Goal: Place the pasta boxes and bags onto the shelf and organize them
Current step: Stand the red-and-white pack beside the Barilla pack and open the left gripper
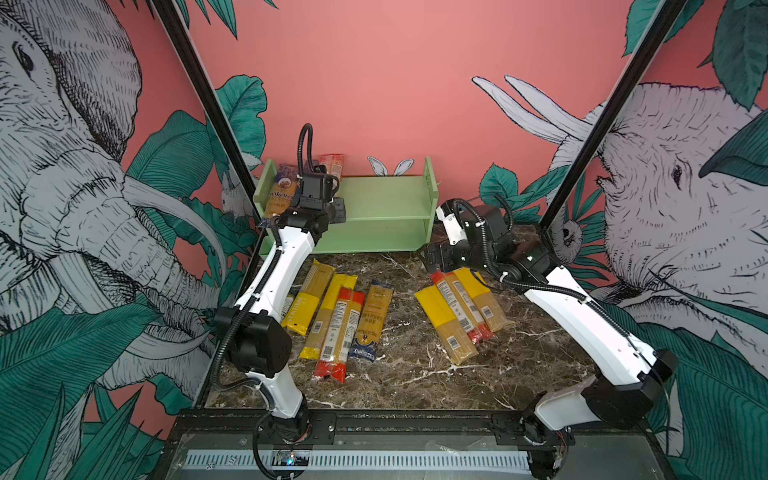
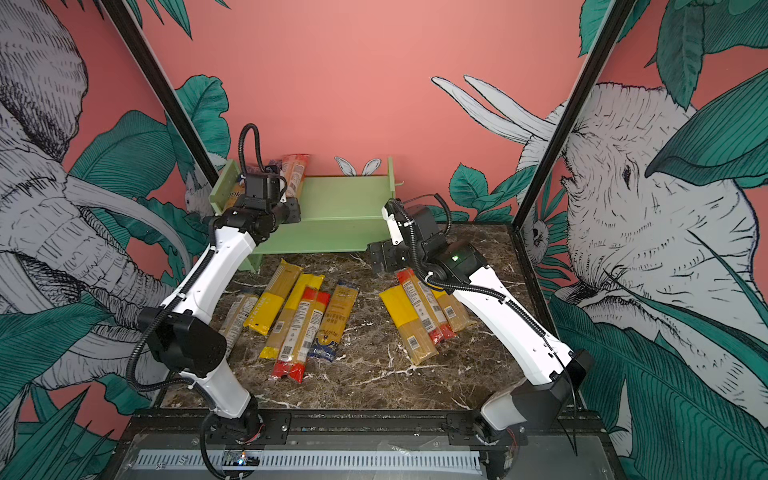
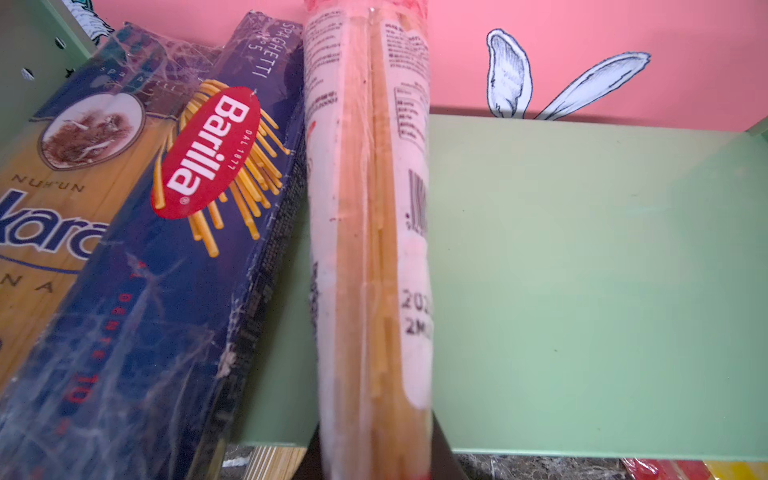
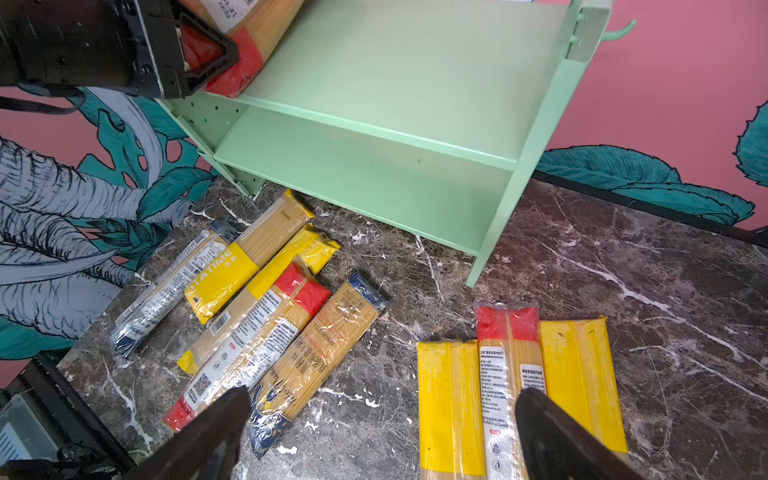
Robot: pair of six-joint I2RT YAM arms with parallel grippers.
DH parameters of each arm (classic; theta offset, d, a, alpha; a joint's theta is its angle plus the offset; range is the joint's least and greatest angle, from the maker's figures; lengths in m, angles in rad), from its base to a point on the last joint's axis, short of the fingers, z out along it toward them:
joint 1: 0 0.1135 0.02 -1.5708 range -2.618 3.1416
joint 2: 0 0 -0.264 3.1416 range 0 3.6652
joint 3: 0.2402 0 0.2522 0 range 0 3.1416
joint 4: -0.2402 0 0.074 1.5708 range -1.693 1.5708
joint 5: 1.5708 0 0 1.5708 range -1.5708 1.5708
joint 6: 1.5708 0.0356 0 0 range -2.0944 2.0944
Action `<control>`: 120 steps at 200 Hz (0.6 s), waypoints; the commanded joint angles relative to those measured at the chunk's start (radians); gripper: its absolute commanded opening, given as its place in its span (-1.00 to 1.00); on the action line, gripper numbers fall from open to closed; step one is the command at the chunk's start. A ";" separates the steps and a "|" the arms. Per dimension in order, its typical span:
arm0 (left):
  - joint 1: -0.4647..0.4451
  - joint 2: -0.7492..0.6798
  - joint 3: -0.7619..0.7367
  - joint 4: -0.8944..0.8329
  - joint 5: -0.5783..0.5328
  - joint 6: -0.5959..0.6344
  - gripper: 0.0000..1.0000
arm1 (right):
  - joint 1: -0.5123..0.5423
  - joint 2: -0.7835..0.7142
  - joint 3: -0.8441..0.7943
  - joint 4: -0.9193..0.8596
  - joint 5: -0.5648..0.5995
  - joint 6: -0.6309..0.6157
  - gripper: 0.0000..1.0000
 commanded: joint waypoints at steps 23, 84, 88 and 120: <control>0.013 -0.038 0.033 0.135 0.024 -0.032 -0.25 | -0.008 0.021 0.031 -0.001 -0.012 -0.010 0.97; 0.014 -0.046 0.037 0.116 0.049 -0.032 -0.02 | -0.012 0.039 0.042 0.000 -0.025 -0.009 0.97; 0.013 -0.046 0.036 0.115 0.052 -0.033 -0.02 | -0.012 0.038 0.041 0.001 -0.025 -0.008 0.98; 0.014 -0.057 0.031 0.107 0.076 -0.045 0.01 | -0.013 0.034 0.038 0.001 -0.025 -0.004 0.97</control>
